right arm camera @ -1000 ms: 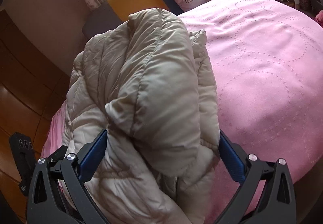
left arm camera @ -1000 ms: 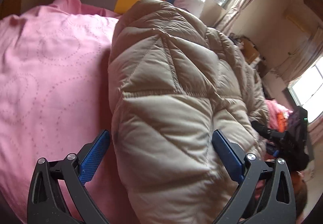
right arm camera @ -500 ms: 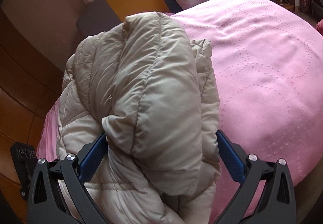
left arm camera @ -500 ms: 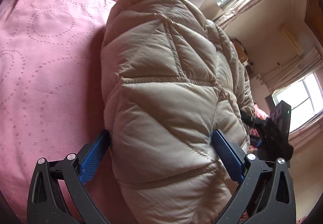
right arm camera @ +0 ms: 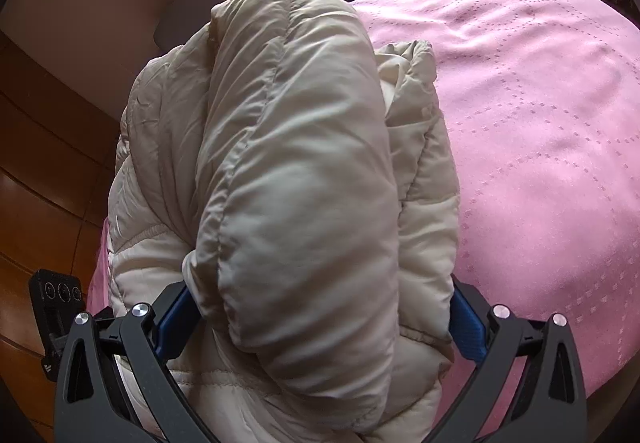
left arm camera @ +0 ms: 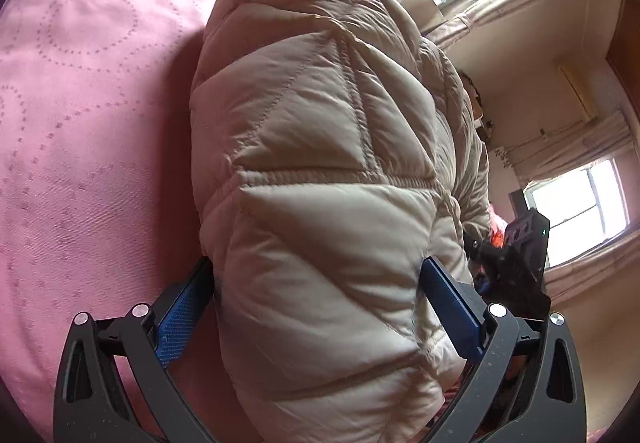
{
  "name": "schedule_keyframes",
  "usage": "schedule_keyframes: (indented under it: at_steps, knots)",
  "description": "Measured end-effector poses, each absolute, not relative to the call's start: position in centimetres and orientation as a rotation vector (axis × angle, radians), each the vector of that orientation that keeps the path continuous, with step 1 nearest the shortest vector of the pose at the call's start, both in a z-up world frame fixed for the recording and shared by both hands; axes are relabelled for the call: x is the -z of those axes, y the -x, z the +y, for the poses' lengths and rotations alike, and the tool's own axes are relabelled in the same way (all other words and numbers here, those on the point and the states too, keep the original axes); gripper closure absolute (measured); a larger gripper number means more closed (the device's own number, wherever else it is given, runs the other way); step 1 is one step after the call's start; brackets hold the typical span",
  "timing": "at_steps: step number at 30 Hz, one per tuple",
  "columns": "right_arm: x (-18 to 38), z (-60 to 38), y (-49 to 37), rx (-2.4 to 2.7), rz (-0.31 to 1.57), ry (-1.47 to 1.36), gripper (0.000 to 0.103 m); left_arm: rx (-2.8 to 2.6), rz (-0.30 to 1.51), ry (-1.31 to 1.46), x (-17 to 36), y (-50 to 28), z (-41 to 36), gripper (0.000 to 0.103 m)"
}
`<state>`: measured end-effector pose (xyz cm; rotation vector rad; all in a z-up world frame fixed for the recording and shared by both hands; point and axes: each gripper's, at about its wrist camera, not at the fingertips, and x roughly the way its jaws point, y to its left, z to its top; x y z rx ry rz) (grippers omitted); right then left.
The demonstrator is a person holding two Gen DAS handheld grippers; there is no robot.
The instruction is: Fold large clothes
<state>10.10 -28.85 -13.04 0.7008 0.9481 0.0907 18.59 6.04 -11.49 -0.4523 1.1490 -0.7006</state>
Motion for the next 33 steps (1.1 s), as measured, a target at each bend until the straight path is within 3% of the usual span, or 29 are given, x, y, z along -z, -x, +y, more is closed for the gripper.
schedule_keyframes:
  at_steps: [11, 14, 16, 18, 21, 33]
  knots:
    - [17.1, -28.9, -11.8, -0.281, 0.930, -0.837, 0.002, 0.821, 1.277, 0.444, 14.2, -19.6, 3.8, 0.003]
    - [16.7, -28.4, -11.5, -0.285, 0.901, -0.806, 0.002, 0.809, 1.220, 0.327, 13.2, -18.4, 2.2, 0.003]
    - [16.4, -28.2, -11.2, -0.282, 0.886, -0.807, 0.007, 0.803, 1.196, 0.309, 12.5, -18.0, 2.1, 0.009]
    - [16.0, -27.9, -10.7, -0.274, 0.871, -0.819, 0.010, 0.800, 1.164, 0.287, 11.5, -17.3, 2.4, 0.022]
    - [14.9, -26.6, -10.3, -0.275, 0.843, -0.794, 0.014, 0.800, 1.082, 0.230, 9.2, -15.7, 2.6, 0.030]
    - [11.9, -16.5, -13.0, -0.456, 0.684, -0.734, 0.016, 0.638, 0.774, 0.111, 3.1, -13.0, 9.1, 0.037]
